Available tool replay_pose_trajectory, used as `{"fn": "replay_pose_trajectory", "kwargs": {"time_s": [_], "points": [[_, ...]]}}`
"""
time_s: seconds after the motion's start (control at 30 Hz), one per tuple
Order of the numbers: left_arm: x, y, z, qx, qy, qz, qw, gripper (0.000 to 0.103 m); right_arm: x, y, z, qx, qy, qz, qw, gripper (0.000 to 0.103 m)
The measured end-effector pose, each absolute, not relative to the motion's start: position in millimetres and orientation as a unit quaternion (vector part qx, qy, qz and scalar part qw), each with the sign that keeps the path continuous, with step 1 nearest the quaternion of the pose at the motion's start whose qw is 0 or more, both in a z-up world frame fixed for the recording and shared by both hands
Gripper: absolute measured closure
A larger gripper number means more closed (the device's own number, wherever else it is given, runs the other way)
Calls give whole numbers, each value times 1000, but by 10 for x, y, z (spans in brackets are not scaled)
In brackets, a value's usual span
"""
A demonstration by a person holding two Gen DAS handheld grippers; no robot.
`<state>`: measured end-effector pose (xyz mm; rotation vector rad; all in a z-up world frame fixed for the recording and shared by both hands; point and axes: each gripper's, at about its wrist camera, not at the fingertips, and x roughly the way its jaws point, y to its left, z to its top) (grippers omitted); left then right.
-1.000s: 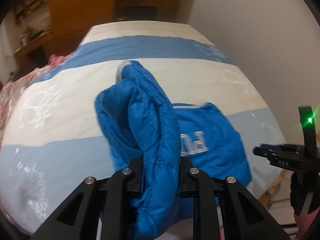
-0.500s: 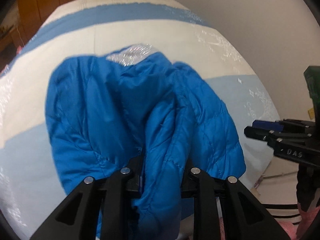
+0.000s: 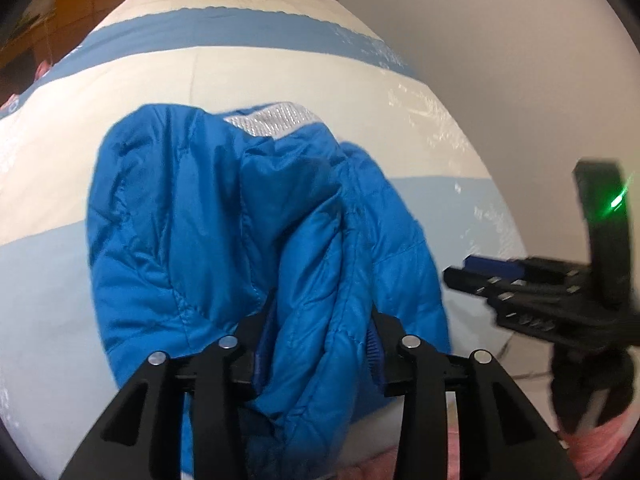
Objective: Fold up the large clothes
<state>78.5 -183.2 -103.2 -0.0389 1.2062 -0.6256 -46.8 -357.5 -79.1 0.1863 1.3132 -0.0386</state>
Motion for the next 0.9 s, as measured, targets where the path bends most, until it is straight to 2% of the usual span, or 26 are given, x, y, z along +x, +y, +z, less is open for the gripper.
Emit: {"fn": "replay_pose_trajectory", "kwargs": {"time_s": [0.27,0.4,0.53,0.67,0.9], "points": [[633,-1541,-471,-59,542,-285,789,63,-442,-3421,-631,72,603,-15,795,56],[647,-1350,-348,-12,518,-197,832,62,-426,-3365,-545,70,599,-15,798,46],[778,-1184,-571,14,539,-129,832,62,-388,-3227,-483,63,598,-14,799,40],[869,-1079,-819,38,552,-88,828,62,-317,-3051,-462,62,603,-5,795,29],[942,-1026,-1043,55,561,-72,823,62,-175,-2784,-477,67,616,-2,785,25]]}}
